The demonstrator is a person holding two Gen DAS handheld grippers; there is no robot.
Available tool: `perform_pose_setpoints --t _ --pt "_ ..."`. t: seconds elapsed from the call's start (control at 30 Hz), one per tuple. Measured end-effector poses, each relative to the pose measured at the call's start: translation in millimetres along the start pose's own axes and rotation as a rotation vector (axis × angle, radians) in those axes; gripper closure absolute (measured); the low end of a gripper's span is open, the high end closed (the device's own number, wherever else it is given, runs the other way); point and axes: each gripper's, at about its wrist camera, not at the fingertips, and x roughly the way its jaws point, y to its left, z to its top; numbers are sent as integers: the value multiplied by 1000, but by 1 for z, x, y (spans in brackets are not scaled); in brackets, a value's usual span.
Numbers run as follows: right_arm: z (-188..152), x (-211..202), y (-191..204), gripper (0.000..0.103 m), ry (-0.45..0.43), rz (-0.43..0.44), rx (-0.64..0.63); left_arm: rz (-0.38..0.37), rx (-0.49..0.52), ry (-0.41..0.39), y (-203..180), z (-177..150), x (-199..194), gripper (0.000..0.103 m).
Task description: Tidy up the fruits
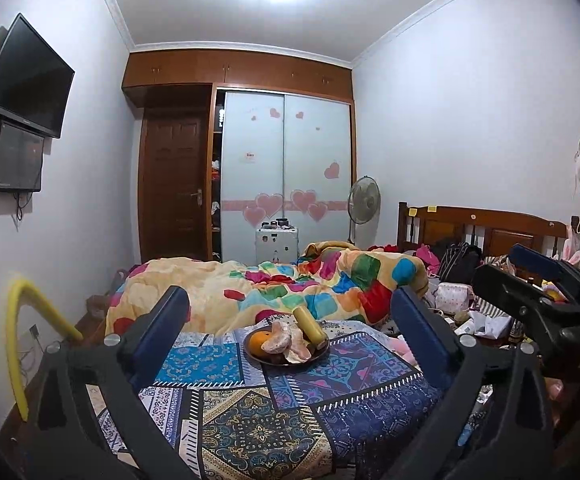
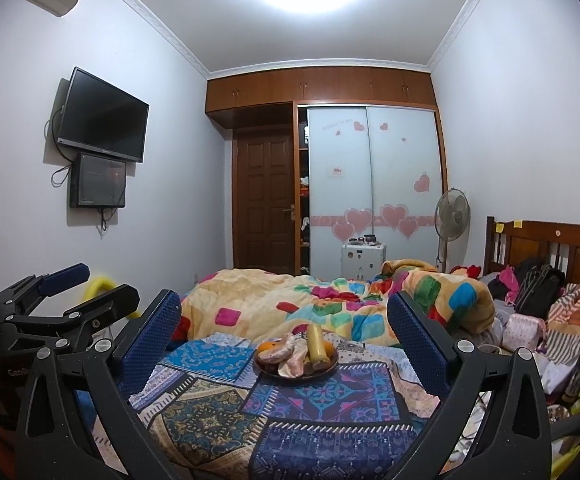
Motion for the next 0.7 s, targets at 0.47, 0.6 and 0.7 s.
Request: perform_pose_setpoints --t 0.47,0.6,0.7 --pt "0 2 1 0 6 0 7 -17 -8 15 -3 -2 3 1" --pt "0 2 0 0 6 0 8 -20 -5 21 -3 -2 2 0" --pt "0 2 0 0 7 3 9 -34 -7 31 -2 -2 2 0"
